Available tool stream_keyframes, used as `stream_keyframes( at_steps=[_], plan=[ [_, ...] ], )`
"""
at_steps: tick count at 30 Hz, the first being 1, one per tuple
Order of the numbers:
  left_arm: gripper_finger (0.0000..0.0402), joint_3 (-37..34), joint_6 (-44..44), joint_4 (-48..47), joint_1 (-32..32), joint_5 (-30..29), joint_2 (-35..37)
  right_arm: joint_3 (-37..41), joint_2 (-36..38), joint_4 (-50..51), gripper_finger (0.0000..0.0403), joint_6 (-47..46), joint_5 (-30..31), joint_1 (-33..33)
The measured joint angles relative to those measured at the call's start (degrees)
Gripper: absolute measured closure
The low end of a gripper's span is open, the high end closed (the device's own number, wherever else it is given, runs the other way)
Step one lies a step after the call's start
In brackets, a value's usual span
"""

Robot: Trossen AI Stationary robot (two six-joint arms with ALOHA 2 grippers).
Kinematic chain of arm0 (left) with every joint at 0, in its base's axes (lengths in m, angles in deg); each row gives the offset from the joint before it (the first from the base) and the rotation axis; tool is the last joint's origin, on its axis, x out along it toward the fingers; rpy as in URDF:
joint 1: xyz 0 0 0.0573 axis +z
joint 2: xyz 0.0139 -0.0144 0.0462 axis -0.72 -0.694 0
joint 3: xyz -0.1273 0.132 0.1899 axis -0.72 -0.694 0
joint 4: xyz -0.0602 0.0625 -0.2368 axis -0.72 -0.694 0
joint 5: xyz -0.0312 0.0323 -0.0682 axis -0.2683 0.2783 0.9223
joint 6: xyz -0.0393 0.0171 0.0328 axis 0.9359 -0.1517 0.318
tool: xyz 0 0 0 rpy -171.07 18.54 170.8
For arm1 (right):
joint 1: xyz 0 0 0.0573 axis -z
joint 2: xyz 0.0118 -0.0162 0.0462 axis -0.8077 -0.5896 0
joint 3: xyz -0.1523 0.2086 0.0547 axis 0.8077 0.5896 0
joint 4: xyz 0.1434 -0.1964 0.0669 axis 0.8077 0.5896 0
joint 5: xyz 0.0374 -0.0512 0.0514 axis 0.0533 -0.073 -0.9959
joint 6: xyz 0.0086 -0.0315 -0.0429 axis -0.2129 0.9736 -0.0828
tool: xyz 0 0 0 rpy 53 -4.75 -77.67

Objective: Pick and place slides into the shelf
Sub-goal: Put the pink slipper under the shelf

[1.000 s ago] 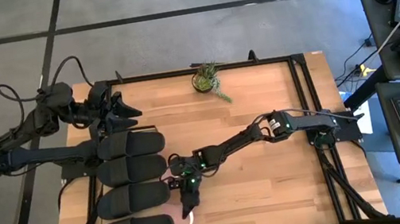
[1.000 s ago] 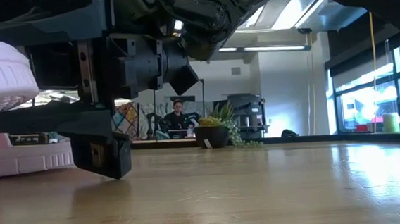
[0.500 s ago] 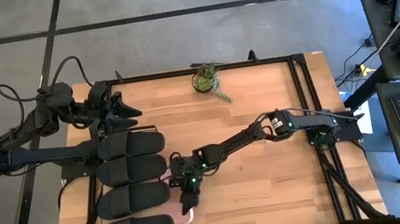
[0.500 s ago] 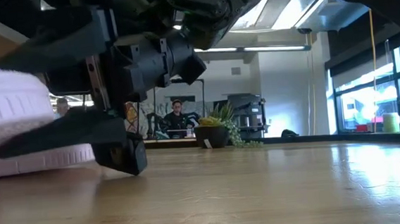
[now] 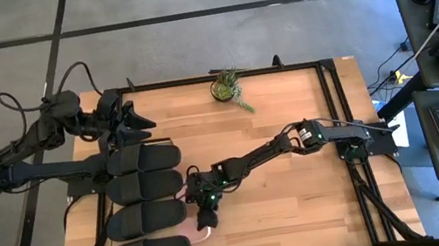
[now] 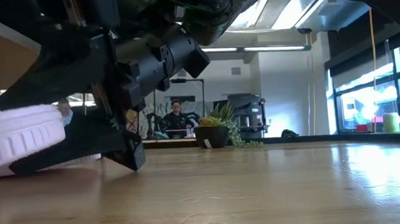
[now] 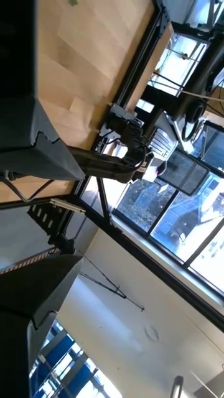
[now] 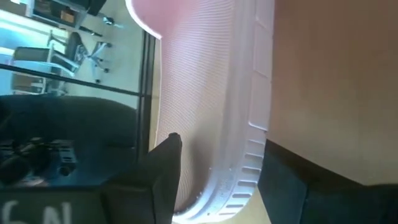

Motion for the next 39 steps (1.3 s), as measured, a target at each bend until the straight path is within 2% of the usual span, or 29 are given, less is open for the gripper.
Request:
stream_keyframes(
  at_steps=[15,22,30,39],
  plan=[
    [0.0203,0.0,0.0,-2.6,0.0,0.0,0.0,0.0,1.3,5.5,0.0215,6.9,12.0,-1.2],
    [0.0203,0.0,0.0,-2.5,0.0,0.0,0.0,0.0,2.3,7.3,0.0215,8.6,15.3,-1.6],
    [0.0203,0.0,0.0,-2.5,0.0,0.0,0.0,0.1,4.5,9.7,0.0215,14.4,24.0,-2.7],
    [0.0203,0.0,0.0,-2.6,0.0,0.0,0.0,0.0,4.6,10.2,0.0215,14.4,24.7,-2.9]
  ],
)
